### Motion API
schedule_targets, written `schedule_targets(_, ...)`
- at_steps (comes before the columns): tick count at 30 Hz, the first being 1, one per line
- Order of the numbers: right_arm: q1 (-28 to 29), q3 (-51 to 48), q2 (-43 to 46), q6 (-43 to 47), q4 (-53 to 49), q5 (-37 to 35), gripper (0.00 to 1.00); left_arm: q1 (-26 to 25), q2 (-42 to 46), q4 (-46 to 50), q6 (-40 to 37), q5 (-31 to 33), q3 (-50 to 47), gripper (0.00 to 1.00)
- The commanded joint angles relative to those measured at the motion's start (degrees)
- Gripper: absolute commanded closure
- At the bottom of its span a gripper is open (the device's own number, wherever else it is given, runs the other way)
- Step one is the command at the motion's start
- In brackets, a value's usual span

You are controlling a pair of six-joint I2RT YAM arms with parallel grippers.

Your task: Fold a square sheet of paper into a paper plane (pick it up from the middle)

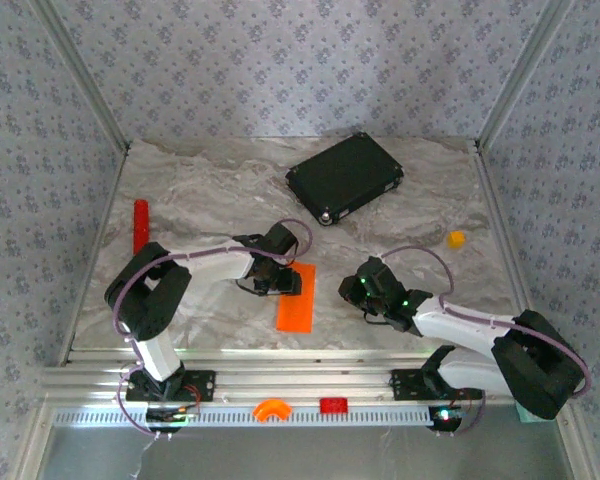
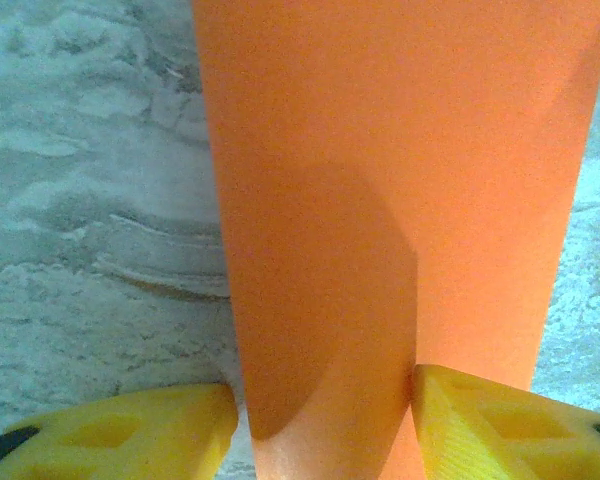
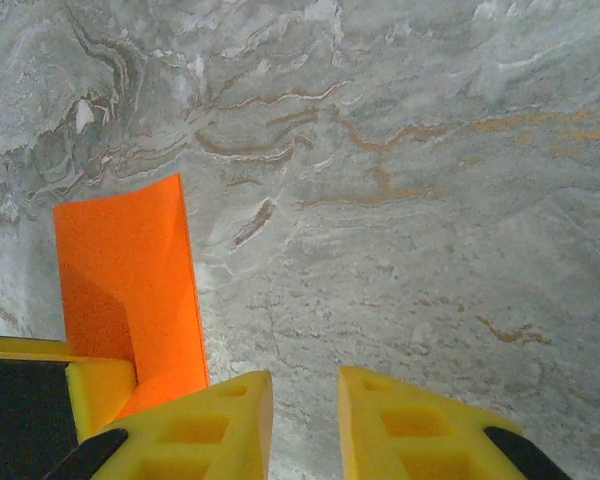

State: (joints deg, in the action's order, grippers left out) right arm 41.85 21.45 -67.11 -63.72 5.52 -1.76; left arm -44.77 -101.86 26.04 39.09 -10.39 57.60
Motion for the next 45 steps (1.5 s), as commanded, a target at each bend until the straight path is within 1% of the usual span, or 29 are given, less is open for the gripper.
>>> schedule_targets(1,-0.4,-0.1,-0.1,-1.0,-1.1,-0.7,0.75,-0.5,-8.9,-4.6,-1.0,4.7,-3.2,0.43)
schedule_targets(19,-0.4,-0.1,-0.9,-1.0,-0.7,-0.4,0.74,-0.7,-9.9,-4.6,0.5,4.2,-2.8,0.45)
schedule_targets(38,-0.2,0.8,-2.8,-0.6,0.4,0.7,0.74,-1.3,-10.3,-4.7,-1.3,4.5,-2.5,0.44)
schedule_targets(45,0.1,1.7,-4.4,1.0,2.6,3.2,0.73,-1.3,-10.6,-4.8,-1.5,4.2,-2.2,0.43)
